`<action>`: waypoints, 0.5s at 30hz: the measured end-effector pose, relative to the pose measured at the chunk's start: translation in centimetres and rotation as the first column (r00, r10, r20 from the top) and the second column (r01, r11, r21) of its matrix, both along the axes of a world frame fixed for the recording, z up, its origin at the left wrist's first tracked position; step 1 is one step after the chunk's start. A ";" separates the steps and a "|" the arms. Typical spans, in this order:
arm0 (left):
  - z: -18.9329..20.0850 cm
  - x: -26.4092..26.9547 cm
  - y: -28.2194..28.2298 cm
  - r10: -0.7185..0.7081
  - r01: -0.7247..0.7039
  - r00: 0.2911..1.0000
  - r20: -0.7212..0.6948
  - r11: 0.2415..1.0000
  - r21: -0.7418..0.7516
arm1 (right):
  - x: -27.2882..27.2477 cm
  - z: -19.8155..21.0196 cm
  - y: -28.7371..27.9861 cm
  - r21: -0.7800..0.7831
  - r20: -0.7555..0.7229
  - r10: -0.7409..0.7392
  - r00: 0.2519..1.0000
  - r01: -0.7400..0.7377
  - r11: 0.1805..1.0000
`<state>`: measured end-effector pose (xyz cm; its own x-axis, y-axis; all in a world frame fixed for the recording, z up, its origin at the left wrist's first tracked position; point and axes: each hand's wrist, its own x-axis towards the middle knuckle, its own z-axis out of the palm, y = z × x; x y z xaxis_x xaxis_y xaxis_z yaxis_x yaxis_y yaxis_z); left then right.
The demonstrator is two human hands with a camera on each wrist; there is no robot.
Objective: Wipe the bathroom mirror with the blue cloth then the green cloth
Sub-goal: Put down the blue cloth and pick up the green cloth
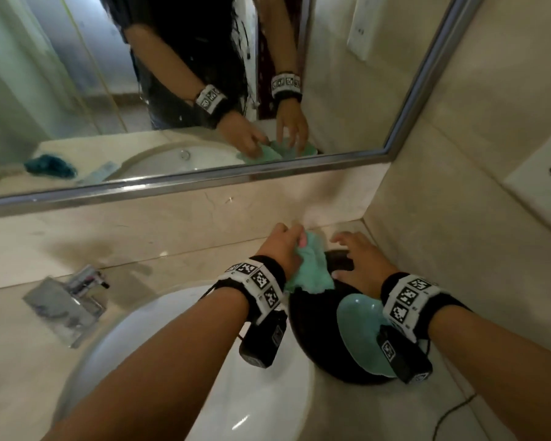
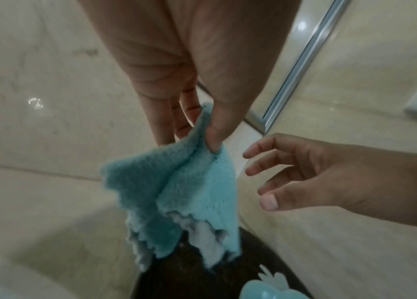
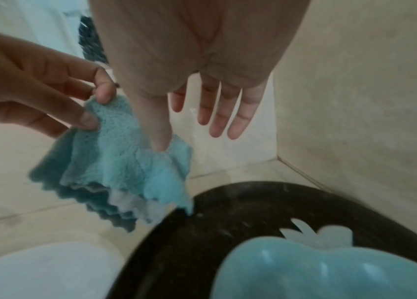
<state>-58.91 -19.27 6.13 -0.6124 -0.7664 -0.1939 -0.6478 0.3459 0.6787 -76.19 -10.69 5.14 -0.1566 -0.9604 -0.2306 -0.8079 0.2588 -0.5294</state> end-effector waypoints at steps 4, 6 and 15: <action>4.7 4.6 0.9 0.029 -0.033 0.997 -0.078 0.998 -0.057 | 6.2 5.1 0.0 -0.082 0.164 0.057 0.985 -0.044 0.996; 6.9 7.2 1.5 0.049 -0.059 0.988 -0.146 0.996 -0.065 | 9.8 7.4 -0.2 -0.102 0.265 0.072 0.962 -0.046 0.994; 13.9 23.3 3.9 0.118 -0.135 0.966 -0.231 0.989 -0.058 | 22.9 13.3 0.0 -0.241 0.140 0.162 0.977 -0.125 0.962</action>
<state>-35.62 -15.36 20.07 -0.5307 -0.8475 -0.0020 -0.5219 0.3250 0.7887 -53.31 -10.65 18.48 0.0075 -0.9999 -0.0117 -0.7293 0.0025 -0.6842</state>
